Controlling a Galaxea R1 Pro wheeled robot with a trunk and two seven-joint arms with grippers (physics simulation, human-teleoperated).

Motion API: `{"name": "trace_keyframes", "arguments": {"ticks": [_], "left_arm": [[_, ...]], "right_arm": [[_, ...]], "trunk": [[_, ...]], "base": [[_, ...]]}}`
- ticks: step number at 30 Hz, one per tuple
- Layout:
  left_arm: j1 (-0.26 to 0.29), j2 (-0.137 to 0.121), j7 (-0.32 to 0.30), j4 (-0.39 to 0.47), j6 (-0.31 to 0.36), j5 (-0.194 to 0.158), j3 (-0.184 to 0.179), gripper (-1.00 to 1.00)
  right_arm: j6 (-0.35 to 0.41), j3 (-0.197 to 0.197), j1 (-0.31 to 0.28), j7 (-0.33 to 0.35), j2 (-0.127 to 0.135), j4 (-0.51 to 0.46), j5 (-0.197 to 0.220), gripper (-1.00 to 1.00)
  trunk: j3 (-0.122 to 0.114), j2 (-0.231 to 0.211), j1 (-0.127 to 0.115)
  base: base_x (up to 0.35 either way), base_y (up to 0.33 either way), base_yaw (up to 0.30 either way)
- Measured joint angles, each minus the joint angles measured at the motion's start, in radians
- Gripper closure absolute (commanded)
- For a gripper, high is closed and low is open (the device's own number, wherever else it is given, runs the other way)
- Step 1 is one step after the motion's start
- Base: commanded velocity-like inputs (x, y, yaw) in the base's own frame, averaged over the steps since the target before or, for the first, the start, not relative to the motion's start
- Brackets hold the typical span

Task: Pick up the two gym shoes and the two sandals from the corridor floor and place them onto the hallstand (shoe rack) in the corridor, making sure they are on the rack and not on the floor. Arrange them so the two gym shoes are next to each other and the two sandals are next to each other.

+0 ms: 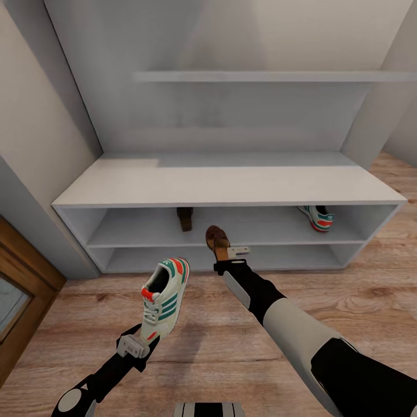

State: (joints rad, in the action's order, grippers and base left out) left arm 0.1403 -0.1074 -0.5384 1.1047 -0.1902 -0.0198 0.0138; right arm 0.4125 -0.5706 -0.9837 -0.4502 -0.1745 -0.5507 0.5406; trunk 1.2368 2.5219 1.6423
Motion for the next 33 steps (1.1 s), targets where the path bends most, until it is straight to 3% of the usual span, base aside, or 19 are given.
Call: {"name": "trace_keyframes", "arguments": {"ticks": [33], "left_arm": [[0.000,0.000,0.000,0.000,0.000,0.000,0.000,1.00]], "right_arm": [[0.000,0.000,0.000,0.000,0.000,0.001,0.000,1.00]], "trunk": [[0.013,0.000,0.000]], "base": [[0.007,0.000,0.000]]}}
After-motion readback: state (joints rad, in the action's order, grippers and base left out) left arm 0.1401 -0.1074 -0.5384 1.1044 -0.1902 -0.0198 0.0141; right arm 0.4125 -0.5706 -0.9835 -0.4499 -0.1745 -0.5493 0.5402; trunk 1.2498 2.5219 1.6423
